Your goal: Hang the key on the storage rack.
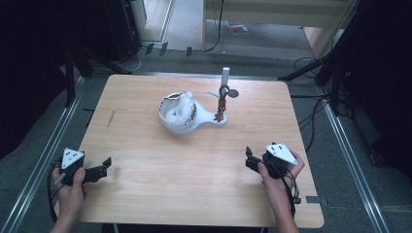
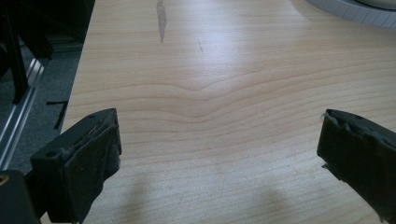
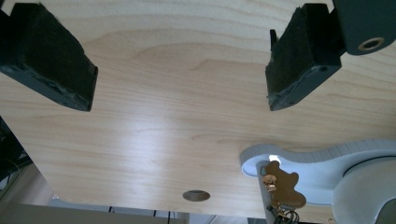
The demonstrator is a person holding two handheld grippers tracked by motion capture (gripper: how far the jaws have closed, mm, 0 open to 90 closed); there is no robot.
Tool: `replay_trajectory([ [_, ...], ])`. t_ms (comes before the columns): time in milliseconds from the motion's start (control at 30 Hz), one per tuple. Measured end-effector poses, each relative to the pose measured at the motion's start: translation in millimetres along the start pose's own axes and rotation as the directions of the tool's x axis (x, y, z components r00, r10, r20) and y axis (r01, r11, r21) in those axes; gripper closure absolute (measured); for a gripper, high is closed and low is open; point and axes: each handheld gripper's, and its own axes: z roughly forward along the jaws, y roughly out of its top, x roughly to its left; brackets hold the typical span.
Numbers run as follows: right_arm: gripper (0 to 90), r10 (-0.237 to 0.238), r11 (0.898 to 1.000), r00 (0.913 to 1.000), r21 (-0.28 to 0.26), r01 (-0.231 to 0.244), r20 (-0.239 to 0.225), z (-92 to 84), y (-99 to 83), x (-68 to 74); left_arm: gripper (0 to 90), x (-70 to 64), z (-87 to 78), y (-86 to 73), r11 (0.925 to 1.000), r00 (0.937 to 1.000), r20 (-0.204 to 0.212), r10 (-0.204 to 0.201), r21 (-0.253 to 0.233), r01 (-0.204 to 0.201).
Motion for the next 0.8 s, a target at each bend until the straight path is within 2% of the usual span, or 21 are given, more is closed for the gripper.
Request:
replay_trajectory([
  [100,9.5,0.002,1.0,1.0,0.004,-0.002,0.002,-3.4,-4.2,-4.7,0.4,-0.2,0.0,0.0,1.0,1.0,-0.001,0.0,0.0,0.0],
  [467,9.5,0.018,0.999,0.9977,0.029,-0.02,0.066,-21.1,-25.0,-33.1,0.4,-0.4,0.2,0.1,1.0,1.0,-0.001,0.004,0.002,-0.004],
  [800,9.4,0.041,0.999,0.995,0.025,-0.043,0.091,-32.1,-35.7,-52.1,0.4,-0.4,0.2,0.1,1.0,1.0,-0.001,0.004,0.003,-0.004],
])
